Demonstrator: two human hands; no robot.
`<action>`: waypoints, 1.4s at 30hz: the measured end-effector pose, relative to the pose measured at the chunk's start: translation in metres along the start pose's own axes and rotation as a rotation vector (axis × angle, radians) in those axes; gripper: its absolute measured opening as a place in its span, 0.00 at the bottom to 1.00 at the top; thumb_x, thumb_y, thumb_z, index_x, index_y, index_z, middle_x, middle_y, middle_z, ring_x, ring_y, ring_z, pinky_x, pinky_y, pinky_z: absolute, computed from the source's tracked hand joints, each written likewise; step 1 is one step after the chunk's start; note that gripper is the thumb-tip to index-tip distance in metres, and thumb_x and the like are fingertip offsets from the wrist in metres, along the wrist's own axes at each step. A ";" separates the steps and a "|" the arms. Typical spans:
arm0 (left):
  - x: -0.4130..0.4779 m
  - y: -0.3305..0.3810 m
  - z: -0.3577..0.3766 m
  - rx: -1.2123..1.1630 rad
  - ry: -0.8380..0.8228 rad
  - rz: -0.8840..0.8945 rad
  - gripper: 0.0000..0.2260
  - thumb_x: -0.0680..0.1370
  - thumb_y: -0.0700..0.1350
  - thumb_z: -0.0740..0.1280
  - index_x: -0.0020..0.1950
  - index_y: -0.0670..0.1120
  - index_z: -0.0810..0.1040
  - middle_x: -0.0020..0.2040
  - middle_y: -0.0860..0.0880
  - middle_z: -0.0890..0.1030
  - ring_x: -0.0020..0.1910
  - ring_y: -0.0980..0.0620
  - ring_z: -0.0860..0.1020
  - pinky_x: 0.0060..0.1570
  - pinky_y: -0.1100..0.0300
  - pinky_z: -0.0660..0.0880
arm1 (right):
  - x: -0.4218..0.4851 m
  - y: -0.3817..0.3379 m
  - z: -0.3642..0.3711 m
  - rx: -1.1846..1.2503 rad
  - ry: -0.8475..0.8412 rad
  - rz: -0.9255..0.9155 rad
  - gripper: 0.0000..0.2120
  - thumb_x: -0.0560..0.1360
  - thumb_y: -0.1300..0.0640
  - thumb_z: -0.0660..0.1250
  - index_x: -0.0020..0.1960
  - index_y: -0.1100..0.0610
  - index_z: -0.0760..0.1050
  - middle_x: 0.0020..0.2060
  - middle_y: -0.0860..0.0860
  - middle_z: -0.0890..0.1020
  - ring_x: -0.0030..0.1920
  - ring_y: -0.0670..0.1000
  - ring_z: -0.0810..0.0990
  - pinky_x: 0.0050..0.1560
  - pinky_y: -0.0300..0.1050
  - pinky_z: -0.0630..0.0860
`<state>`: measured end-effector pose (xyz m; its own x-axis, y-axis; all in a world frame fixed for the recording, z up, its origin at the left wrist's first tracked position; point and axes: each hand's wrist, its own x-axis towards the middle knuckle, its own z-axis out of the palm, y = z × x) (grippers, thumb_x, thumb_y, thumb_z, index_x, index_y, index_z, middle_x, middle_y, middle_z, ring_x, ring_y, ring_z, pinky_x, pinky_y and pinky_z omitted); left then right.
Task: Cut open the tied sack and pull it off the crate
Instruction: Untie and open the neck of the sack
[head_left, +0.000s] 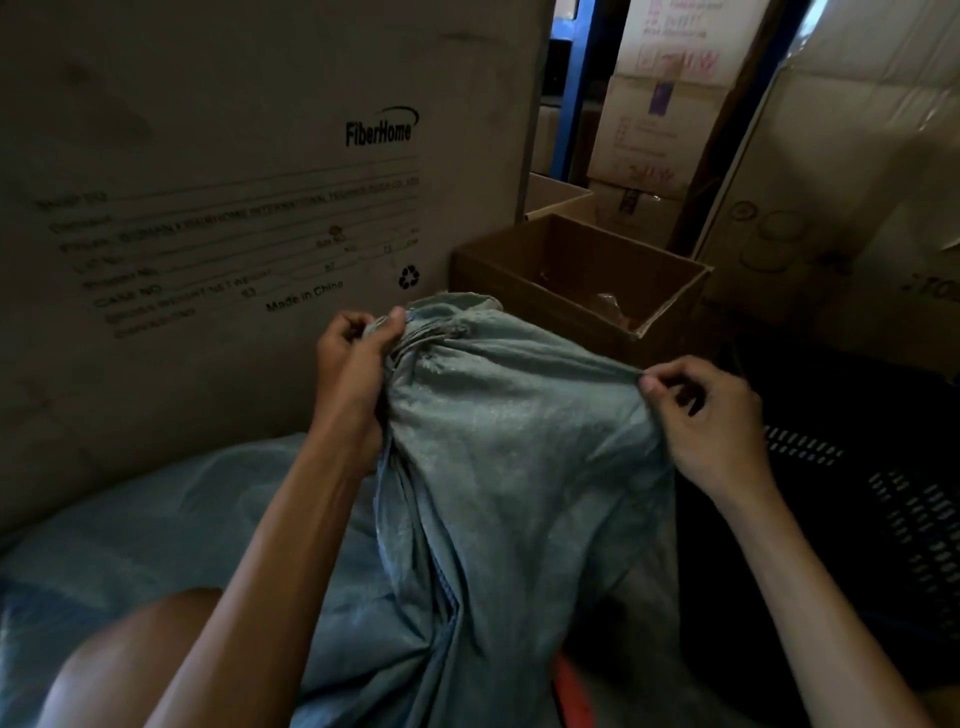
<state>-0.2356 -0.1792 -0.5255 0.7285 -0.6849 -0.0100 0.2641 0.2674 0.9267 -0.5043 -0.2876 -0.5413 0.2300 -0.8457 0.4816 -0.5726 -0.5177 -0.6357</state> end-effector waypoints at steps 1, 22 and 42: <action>0.002 -0.002 -0.002 0.063 0.000 0.030 0.09 0.79 0.45 0.70 0.42 0.48 0.72 0.39 0.48 0.79 0.41 0.49 0.79 0.41 0.57 0.78 | -0.003 0.000 0.002 0.077 -0.122 0.073 0.02 0.76 0.55 0.71 0.47 0.49 0.81 0.44 0.45 0.82 0.45 0.37 0.79 0.50 0.41 0.79; 0.037 -0.002 -0.059 -0.054 0.317 -0.147 0.13 0.82 0.55 0.64 0.61 0.49 0.78 0.49 0.49 0.84 0.43 0.52 0.84 0.37 0.58 0.82 | 0.005 0.022 -0.043 0.420 0.173 0.371 0.12 0.82 0.54 0.63 0.61 0.56 0.80 0.46 0.47 0.84 0.49 0.49 0.82 0.55 0.51 0.80; 0.011 -0.086 -0.044 1.136 0.098 -0.114 0.19 0.81 0.51 0.62 0.68 0.44 0.78 0.66 0.37 0.79 0.65 0.35 0.77 0.62 0.48 0.73 | -0.047 0.075 0.049 0.248 0.294 0.801 0.25 0.71 0.59 0.72 0.67 0.53 0.74 0.59 0.56 0.82 0.61 0.58 0.81 0.62 0.54 0.78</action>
<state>-0.2222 -0.1798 -0.6216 0.7965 -0.5967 -0.0982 -0.3557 -0.5937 0.7218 -0.5202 -0.2928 -0.6413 -0.3980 -0.9160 -0.0502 -0.2801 0.1735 -0.9442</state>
